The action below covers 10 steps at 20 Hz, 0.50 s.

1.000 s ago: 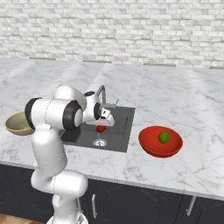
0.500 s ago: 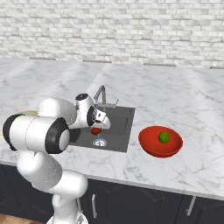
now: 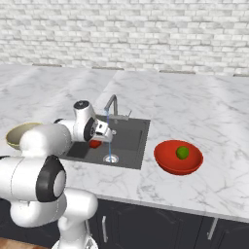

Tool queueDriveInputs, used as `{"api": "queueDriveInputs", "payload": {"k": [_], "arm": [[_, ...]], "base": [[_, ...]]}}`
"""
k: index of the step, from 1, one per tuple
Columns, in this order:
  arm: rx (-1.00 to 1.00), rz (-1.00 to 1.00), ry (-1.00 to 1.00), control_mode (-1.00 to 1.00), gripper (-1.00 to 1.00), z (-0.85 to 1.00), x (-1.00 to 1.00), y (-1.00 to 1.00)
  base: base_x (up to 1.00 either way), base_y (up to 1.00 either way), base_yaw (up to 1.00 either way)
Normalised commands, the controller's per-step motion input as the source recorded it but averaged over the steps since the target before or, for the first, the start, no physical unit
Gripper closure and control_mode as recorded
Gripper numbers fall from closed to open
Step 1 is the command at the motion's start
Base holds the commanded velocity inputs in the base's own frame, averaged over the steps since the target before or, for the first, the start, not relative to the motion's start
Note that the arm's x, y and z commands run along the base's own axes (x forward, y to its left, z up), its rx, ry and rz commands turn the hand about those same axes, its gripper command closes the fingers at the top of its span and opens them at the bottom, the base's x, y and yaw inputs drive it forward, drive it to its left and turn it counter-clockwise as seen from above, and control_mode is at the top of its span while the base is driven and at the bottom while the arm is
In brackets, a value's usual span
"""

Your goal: Pick the bell peppers from the sink and place them in one bowl. Place the lime in the other bowl. Then turn off the sink faucet.

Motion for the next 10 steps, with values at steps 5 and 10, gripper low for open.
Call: {"api": "queueDriveInputs", "payload": {"k": [5, 10], "arm": [[0.06, 0.09, 0.00, -1.00, 1.00, 0.27, -0.20, 0.58], [0.13, 0.11, 0.00, -1.00, 1.00, 0.37, -0.15, 0.50]], "base": [[0.00, 0.00, 0.00], [0.00, 0.00, 0.00]]}}
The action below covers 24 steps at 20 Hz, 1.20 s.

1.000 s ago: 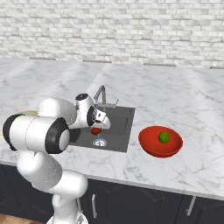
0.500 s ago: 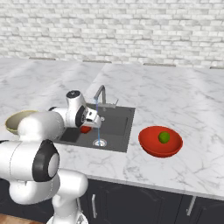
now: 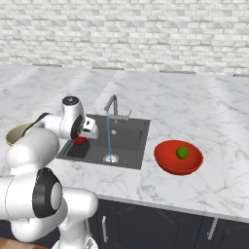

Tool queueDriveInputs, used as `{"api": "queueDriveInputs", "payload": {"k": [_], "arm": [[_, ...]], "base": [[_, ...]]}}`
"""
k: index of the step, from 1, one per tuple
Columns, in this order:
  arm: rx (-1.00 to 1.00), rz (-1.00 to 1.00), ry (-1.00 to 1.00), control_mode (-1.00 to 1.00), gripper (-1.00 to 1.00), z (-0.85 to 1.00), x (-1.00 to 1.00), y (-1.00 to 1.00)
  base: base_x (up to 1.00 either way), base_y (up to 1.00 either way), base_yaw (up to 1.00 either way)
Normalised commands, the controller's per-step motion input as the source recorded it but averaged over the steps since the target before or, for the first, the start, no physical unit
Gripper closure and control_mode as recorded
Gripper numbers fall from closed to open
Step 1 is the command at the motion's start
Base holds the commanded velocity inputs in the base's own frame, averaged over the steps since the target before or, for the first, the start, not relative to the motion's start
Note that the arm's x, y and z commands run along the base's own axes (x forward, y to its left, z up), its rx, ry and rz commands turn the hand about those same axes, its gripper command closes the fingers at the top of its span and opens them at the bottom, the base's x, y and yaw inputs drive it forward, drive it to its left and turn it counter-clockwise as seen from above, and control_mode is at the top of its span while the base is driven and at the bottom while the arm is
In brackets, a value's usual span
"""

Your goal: Pick the bell peppers from the sink and place them in one bowl. Place the lime in the other bowl. Then turn off the sink faucet.

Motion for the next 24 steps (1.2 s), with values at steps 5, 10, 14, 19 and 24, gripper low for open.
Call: {"api": "queueDriveInputs", "payload": {"k": [5, 10, 14, 19, 24], "arm": [[0.11, 0.09, 0.00, -1.00, 1.00, 0.23, -0.12, 0.54], [0.07, 0.08, 0.00, -1.00, 1.00, 0.09, -0.02, 0.66], [0.04, 0.07, 0.00, -1.00, 1.00, 0.09, -0.04, 0.72], [0.05, 0.07, 0.00, -1.00, 1.00, 0.15, -0.04, 0.64], [0.05, 0.06, 0.00, -1.00, 1.00, 0.19, -0.06, 0.60]], "base": [[0.00, 0.00, 0.00], [0.00, 0.00, 0.00], [0.00, 0.00, 0.00], [0.00, 0.00, 0.00], [0.00, 0.00, 0.00]]}}
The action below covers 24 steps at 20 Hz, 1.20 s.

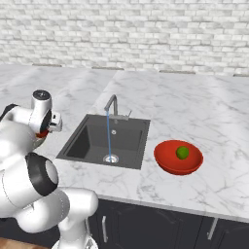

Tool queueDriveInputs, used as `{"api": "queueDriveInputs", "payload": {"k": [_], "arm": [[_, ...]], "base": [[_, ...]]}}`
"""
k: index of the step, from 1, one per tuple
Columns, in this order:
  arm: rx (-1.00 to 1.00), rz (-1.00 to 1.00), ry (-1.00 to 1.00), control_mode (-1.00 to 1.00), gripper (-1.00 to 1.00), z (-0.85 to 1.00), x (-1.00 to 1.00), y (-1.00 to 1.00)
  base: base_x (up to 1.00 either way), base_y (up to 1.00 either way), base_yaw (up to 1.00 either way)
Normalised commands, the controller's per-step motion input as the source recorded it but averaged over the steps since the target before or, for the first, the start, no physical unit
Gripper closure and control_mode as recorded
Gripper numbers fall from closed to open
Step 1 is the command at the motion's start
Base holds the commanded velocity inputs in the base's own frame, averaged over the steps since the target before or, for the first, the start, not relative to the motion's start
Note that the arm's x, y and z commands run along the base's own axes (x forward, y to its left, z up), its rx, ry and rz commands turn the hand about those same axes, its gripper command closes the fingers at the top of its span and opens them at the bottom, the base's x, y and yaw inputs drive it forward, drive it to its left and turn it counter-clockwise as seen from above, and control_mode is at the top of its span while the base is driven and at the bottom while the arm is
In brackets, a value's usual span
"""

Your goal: Pick the bell peppers from the sink and place them in one bowl. Place the lime in the other bowl. Then turn off the sink faucet.

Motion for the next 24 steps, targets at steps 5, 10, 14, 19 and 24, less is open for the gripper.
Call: {"api": "queueDriveInputs", "payload": {"k": [5, 10, 14, 19, 24], "arm": [[0.01, 0.03, 0.00, -1.00, 1.00, 0.03, -0.01, 0.53], [0.00, 0.00, 0.00, -1.00, 1.00, 0.00, 0.00, 0.45], [0.00, 0.00, 0.00, -1.00, 1.00, 0.00, 0.00, 0.47], [0.00, 0.00, 0.00, -1.00, 1.00, -0.01, 0.01, 0.42], [0.00, 0.00, 0.00, -1.00, 1.00, -0.19, 0.12, 0.25]], "base": [[0.00, 0.00, 0.00], [0.00, 0.00, 0.00], [0.00, 0.00, 0.00], [0.00, 0.00, 0.00], [0.00, 0.00, 0.00]]}}
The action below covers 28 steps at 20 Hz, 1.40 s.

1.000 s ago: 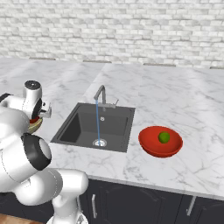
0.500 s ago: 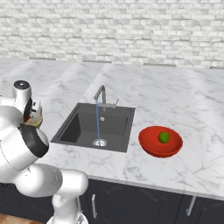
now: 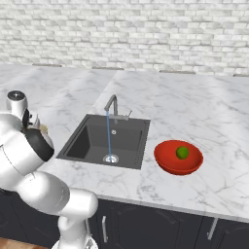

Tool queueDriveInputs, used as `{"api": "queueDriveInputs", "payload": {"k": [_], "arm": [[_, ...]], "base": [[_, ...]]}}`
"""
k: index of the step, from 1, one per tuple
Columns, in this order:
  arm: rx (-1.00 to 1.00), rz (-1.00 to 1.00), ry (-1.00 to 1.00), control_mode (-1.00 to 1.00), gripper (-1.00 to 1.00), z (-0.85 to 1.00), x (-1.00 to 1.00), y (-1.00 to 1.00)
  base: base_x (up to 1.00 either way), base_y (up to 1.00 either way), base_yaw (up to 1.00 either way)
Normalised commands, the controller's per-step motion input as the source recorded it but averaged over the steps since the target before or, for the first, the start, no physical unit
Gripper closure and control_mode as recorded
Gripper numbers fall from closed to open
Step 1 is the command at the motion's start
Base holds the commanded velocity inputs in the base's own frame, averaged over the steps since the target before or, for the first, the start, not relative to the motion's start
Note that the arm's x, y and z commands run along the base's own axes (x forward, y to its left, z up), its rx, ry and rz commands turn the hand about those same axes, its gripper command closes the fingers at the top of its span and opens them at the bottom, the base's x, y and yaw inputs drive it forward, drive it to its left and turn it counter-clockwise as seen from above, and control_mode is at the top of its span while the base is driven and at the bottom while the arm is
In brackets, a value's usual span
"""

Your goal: Pick the bell peppers from the sink and place them in one bowl. Place the lime in the other bowl. Then turn off the sink faucet.

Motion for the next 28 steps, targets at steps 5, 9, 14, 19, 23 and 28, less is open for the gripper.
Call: {"api": "queueDriveInputs", "payload": {"k": [5, 9, 14, 19, 23, 28], "arm": [[0.00, 0.00, 0.00, -1.00, 1.00, -0.27, 0.17, 0.09], [0.00, 0.00, 0.00, -1.00, -1.00, -0.23, 0.18, 0.20], [0.00, 0.00, 0.00, -1.00, -1.00, -0.05, 0.26, 0.15], [0.00, -0.02, 0.00, -1.00, -1.00, 0.00, 0.13, -0.12], [0.00, -0.03, 0.00, -1.00, -1.00, 0.26, -0.01, -0.28], [0.00, -0.04, 0.00, -1.00, -1.00, 0.46, -0.11, -0.45]], "base": [[0.00, 0.00, 0.00], [0.00, 0.00, 0.00], [0.00, 0.00, 0.00], [0.00, 0.00, 0.00], [0.00, 0.00, 0.00], [0.00, 0.00, 0.00]]}}
